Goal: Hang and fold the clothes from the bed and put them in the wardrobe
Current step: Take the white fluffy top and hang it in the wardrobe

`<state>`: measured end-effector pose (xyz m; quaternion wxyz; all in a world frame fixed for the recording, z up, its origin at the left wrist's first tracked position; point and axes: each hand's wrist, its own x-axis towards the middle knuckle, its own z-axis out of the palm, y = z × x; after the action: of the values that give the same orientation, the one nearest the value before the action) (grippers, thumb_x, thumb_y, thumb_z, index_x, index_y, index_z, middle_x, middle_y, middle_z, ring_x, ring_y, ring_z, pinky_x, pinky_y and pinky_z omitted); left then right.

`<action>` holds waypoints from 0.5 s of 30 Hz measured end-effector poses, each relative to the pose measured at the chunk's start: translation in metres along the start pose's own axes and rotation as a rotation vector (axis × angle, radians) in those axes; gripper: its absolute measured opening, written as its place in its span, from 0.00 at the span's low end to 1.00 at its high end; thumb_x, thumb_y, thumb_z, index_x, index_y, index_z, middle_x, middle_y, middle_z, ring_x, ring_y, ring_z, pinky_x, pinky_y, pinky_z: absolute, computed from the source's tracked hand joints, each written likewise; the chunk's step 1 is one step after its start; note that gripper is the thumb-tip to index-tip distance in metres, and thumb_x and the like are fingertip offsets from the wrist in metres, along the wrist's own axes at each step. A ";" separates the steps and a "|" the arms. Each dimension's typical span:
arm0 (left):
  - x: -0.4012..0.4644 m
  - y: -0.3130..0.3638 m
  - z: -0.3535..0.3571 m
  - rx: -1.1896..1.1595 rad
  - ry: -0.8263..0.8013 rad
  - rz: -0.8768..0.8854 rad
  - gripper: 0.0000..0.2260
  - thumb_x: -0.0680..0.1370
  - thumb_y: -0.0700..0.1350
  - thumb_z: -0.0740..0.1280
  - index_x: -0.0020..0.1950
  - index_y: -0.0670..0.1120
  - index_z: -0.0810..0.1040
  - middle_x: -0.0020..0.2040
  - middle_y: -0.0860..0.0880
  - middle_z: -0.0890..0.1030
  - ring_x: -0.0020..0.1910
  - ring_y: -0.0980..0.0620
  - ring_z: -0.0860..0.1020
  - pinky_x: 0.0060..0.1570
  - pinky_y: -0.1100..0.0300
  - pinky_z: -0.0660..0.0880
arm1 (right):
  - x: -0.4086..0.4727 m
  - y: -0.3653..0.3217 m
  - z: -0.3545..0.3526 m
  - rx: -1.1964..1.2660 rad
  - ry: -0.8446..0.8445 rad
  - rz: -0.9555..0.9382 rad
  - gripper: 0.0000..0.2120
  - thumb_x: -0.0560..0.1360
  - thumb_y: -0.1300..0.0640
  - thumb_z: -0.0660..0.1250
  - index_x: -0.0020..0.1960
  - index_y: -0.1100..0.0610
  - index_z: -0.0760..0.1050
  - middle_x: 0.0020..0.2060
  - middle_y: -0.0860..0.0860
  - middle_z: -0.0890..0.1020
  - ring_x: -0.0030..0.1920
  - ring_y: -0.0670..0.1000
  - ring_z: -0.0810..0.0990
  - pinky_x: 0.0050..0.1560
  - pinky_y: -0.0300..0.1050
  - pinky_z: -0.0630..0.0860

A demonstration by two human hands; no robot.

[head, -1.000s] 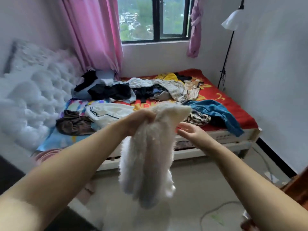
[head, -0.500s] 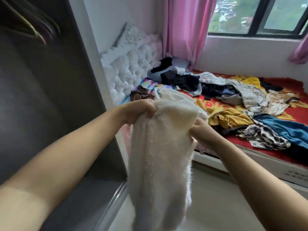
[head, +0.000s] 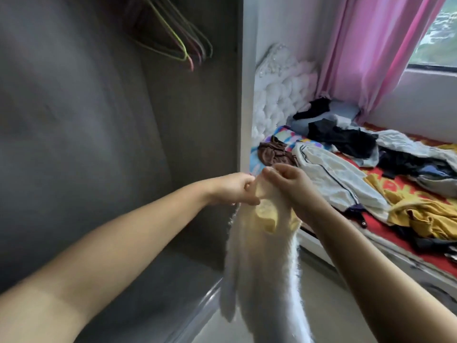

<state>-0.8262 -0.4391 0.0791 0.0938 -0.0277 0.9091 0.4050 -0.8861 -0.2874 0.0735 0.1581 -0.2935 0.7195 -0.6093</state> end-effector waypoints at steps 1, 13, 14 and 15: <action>-0.001 -0.010 -0.008 0.038 0.050 -0.032 0.03 0.74 0.37 0.67 0.46 0.39 0.75 0.38 0.48 0.74 0.36 0.54 0.73 0.34 0.60 0.69 | 0.010 -0.007 0.012 -0.032 -0.016 -0.026 0.13 0.78 0.55 0.66 0.37 0.59 0.77 0.31 0.57 0.76 0.34 0.52 0.72 0.38 0.50 0.70; -0.002 -0.108 -0.143 -0.850 0.354 -0.356 0.11 0.79 0.34 0.58 0.47 0.42 0.79 0.34 0.45 0.83 0.32 0.50 0.82 0.32 0.55 0.81 | 0.119 -0.043 0.107 -0.648 -0.165 -0.228 0.13 0.71 0.44 0.73 0.36 0.45 0.69 0.28 0.38 0.72 0.30 0.37 0.72 0.27 0.28 0.64; -0.001 -0.111 -0.152 -0.913 0.366 -0.370 0.10 0.80 0.35 0.58 0.46 0.42 0.79 0.33 0.46 0.82 0.32 0.50 0.81 0.32 0.55 0.80 | 0.127 -0.042 0.112 -0.745 -0.219 -0.190 0.14 0.69 0.43 0.73 0.43 0.43 0.67 0.34 0.39 0.73 0.34 0.39 0.72 0.29 0.29 0.63; 0.000 -0.112 -0.160 -0.951 0.380 -0.380 0.10 0.80 0.37 0.59 0.44 0.42 0.79 0.33 0.46 0.81 0.33 0.50 0.80 0.33 0.56 0.79 | 0.137 -0.039 0.115 -0.846 -0.273 -0.151 0.16 0.69 0.43 0.73 0.46 0.45 0.66 0.38 0.41 0.74 0.36 0.42 0.72 0.31 0.32 0.63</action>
<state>-0.8357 -0.6330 0.1020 -0.0235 -0.3035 0.6055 0.7353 -0.9163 -0.4651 0.1054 0.0726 -0.4617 0.8544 -0.2270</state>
